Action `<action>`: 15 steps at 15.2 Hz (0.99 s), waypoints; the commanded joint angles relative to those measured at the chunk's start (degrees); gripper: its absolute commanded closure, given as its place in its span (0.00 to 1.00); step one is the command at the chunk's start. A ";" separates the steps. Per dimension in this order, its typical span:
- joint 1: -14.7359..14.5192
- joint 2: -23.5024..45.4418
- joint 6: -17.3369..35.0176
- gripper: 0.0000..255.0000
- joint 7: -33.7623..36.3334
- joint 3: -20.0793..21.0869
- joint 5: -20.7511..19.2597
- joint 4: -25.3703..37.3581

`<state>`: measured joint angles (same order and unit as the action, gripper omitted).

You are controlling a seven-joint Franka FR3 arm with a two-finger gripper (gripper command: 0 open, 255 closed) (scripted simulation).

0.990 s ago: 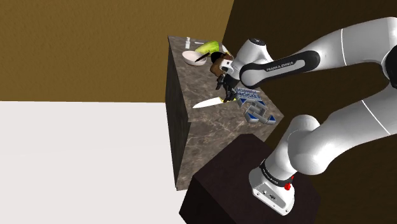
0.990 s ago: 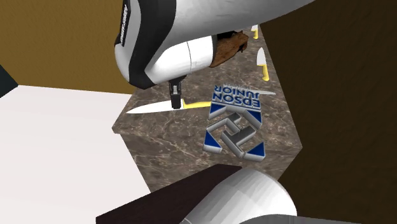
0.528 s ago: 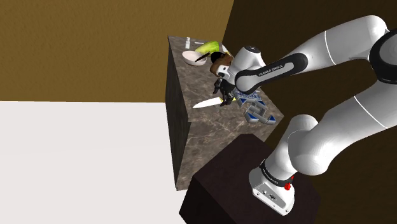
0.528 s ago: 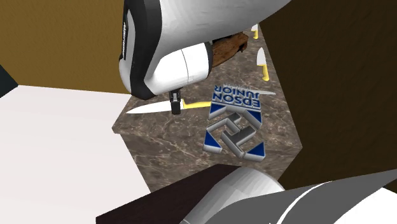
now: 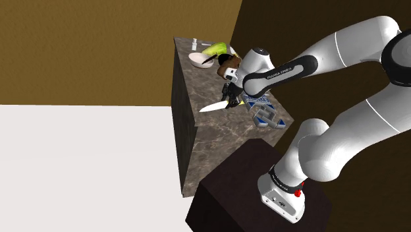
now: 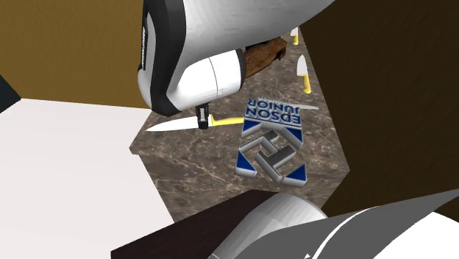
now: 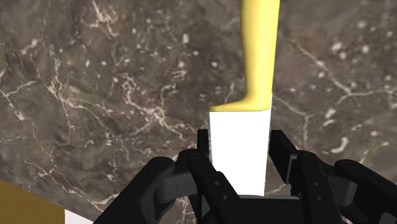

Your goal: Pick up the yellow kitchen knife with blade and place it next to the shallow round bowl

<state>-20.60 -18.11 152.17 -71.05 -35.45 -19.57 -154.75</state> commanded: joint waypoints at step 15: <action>1.03 -5.14 -7.24 1.00 0.79 2.12 -0.78 2.18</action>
<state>-19.65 -22.64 146.02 -70.18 -33.51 -20.37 -153.03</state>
